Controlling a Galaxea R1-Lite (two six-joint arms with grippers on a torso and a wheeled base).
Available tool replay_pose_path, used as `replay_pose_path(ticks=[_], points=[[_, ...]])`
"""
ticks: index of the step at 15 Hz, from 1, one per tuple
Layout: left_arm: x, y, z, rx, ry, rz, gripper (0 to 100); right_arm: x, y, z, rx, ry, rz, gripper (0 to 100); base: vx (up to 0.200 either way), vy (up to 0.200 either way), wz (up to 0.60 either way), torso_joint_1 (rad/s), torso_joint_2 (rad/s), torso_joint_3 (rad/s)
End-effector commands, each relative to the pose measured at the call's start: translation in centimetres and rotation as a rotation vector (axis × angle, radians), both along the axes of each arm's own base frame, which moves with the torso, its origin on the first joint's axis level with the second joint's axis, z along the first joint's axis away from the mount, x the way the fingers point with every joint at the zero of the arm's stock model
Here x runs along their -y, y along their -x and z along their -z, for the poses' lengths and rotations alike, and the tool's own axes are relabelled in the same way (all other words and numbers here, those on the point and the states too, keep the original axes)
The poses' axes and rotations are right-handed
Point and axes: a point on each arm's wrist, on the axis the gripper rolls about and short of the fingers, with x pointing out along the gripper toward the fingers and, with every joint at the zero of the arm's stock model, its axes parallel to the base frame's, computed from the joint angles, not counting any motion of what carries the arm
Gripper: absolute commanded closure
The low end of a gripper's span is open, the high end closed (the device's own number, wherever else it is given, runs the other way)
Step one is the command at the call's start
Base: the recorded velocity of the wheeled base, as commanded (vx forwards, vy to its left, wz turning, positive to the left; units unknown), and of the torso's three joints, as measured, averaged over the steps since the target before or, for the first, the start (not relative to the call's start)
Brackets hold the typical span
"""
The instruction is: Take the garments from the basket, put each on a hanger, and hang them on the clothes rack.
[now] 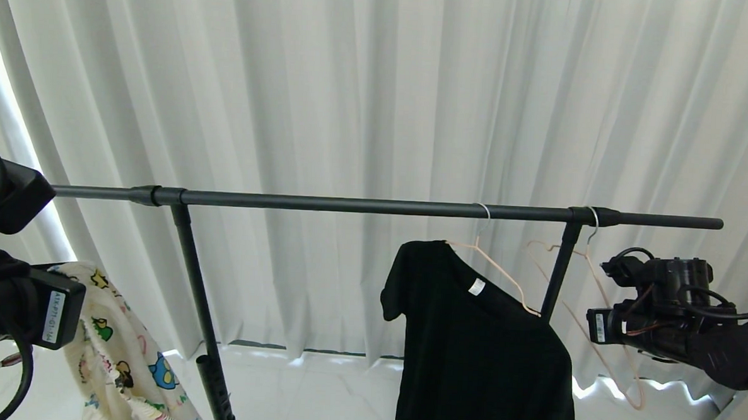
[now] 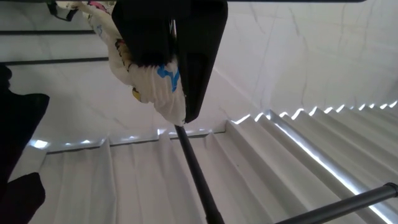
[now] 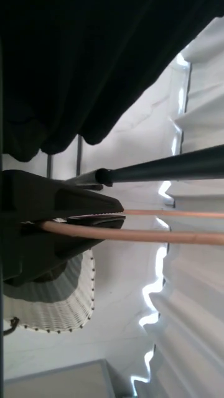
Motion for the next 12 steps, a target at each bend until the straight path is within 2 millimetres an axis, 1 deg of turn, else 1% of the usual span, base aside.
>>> replay_pose_path(ticks=[1, 3, 7, 9, 10, 12], points=[[0.2, 0.1, 0.2, -0.004, -0.001, 0.017, 100, 0.0, 0.3, -1.0, 0.032, -0.015, 0.009, 100, 0.0, 0.0, 0.0, 0.0, 0.0, 0.0], [0.3, 0.1, 0.2, -0.004, -0.001, 0.023, 100, 0.1, 0.7, -2.1, 0.065, -0.021, 0.014, 100, 0.0, 0.0, 0.0, 0.0, 0.0, 0.0], [0.4, 0.3, 0.0, 0.004, 0.0, 0.031, 100, 0.3, 2.2, -3.7, 0.11, -0.035, 0.02, 100, 0.0, 0.0, 0.0, 0.0, 0.0, 0.0], [0.4, 0.4, 0.0, 0.007, 0.0, 0.03, 100, 0.3, 2.7, -4.5, 0.134, -0.05, 0.032, 100, 0.0, 0.0, 0.0, 0.0, 0.0, 0.0], [0.4, 0.5, -0.1, 0.011, 0.002, 0.031, 100, 0.4, 3.2, -4.8, 0.144, -0.045, 0.045, 100, 0.0, 0.0, 0.0, 0.0, 0.0, 0.0], [0.3, 0.5, 0.0, 0.011, 0.002, 0.029, 100, 0.7, 4.8, -5.0, 0.142, -0.033, 0.064, 100, 0.0, 0.0, 0.0, 0.0, 0.0, 0.0]])
